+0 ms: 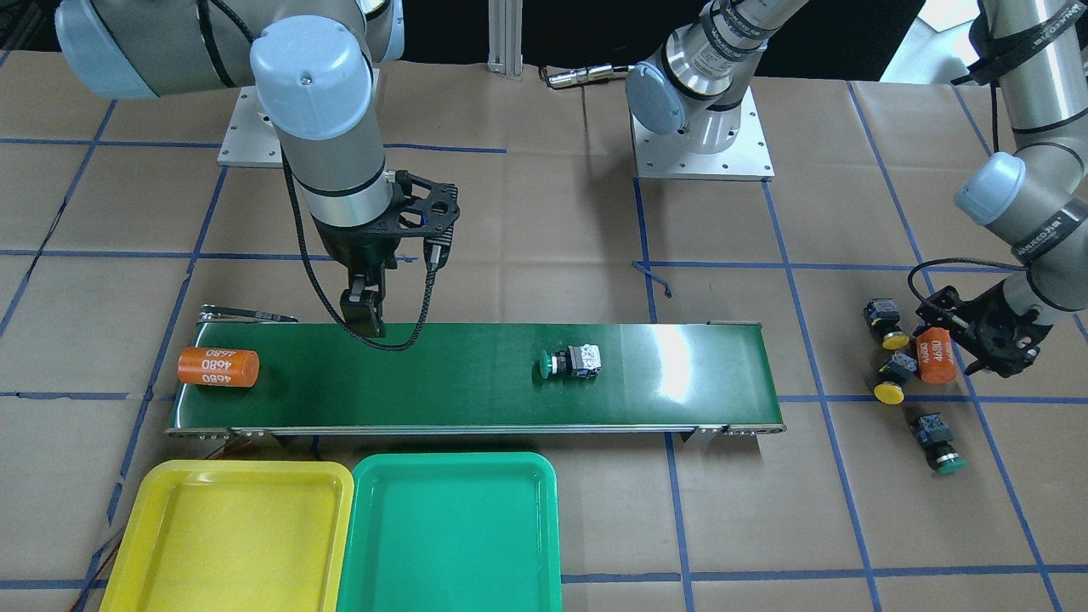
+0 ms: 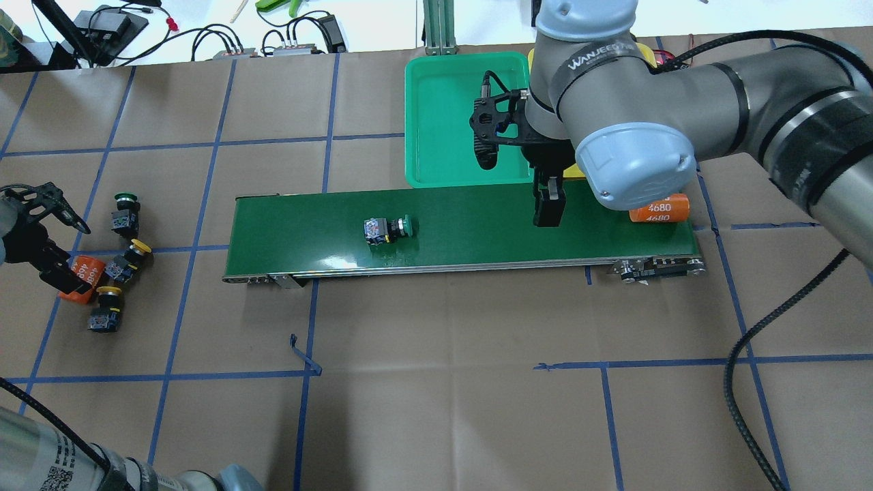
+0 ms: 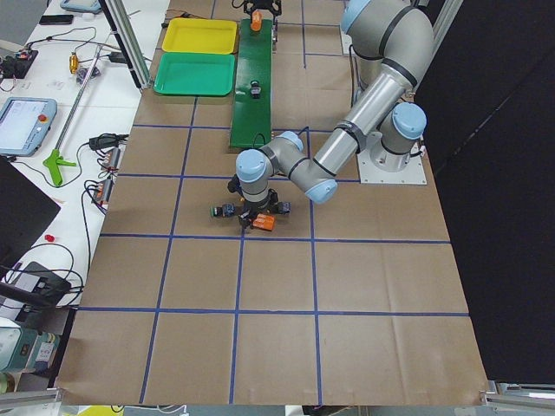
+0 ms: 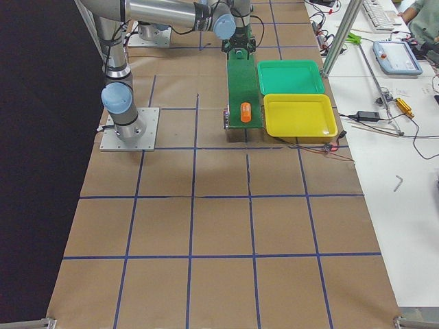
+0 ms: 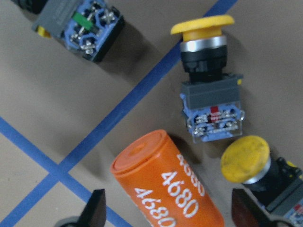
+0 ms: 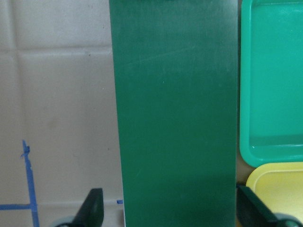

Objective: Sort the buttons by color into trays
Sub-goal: 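Lower the right gripper toward the green button while the left gripper reaches into the pile, then grasp the green button with the right gripper while the left grasps a cylinder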

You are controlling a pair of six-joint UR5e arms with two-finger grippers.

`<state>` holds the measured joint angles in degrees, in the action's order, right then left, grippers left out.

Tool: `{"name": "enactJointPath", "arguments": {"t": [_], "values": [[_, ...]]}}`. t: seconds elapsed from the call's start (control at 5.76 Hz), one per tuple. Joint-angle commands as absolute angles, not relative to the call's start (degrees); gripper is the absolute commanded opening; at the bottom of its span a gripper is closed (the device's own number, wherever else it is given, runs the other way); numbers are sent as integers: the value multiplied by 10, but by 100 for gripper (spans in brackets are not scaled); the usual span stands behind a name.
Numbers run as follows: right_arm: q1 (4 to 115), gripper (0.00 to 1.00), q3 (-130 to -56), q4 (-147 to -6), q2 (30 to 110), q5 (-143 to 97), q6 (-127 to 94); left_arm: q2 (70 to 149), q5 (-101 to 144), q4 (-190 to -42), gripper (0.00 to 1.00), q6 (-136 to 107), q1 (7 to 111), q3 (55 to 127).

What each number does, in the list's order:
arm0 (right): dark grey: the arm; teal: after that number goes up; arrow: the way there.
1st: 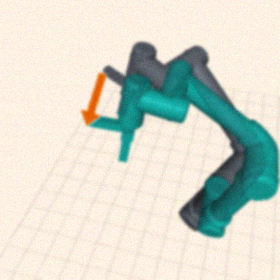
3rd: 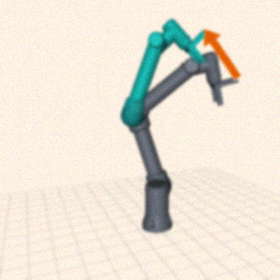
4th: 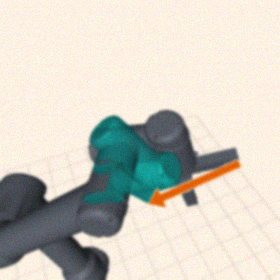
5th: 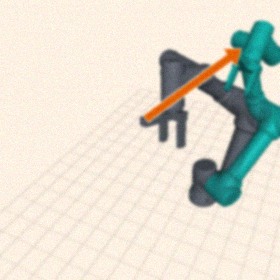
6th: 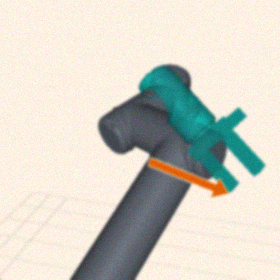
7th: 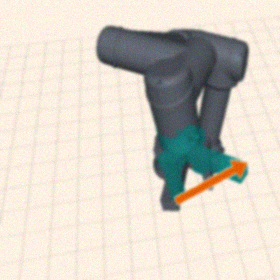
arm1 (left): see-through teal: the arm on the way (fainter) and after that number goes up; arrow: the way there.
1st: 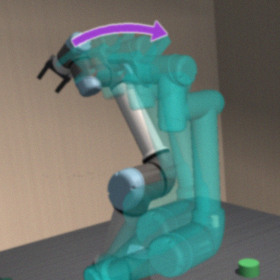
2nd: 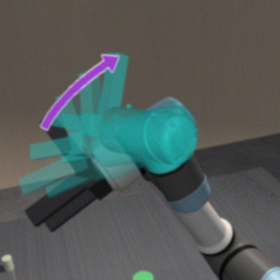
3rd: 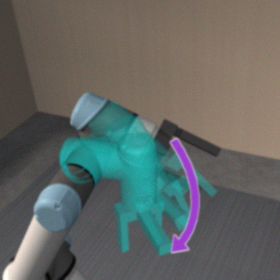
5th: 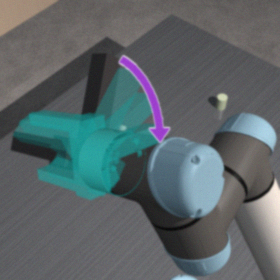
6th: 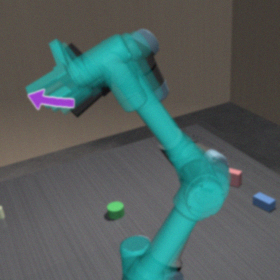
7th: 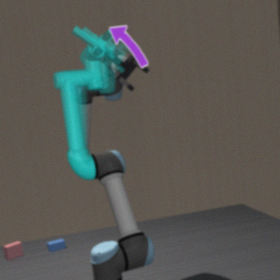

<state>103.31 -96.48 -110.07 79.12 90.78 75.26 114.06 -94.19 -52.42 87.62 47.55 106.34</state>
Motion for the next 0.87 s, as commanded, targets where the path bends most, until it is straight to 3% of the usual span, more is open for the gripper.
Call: {"name": "enactJointPath", "arguments": {"t": [0.0, 0.17, 0.35, 0.69], "values": [[1087, 100, -927, -1152, 726, 910, 711, 1150, -959, -525, 80, 875, 475, 1064], [1117, 100, -895, -1153, 686, 907, 668, 1150, -962, -526, 33, 878, 475, 1057], [1145, 100, -885, -1158, 657, 908, 645, 1150, -962, -530, 1, 874, 475, 1057], [1142, 100, -893, -1181, 625, 911, 690, 1111, -939, -556, 0, 870, 485, 1029]]}}
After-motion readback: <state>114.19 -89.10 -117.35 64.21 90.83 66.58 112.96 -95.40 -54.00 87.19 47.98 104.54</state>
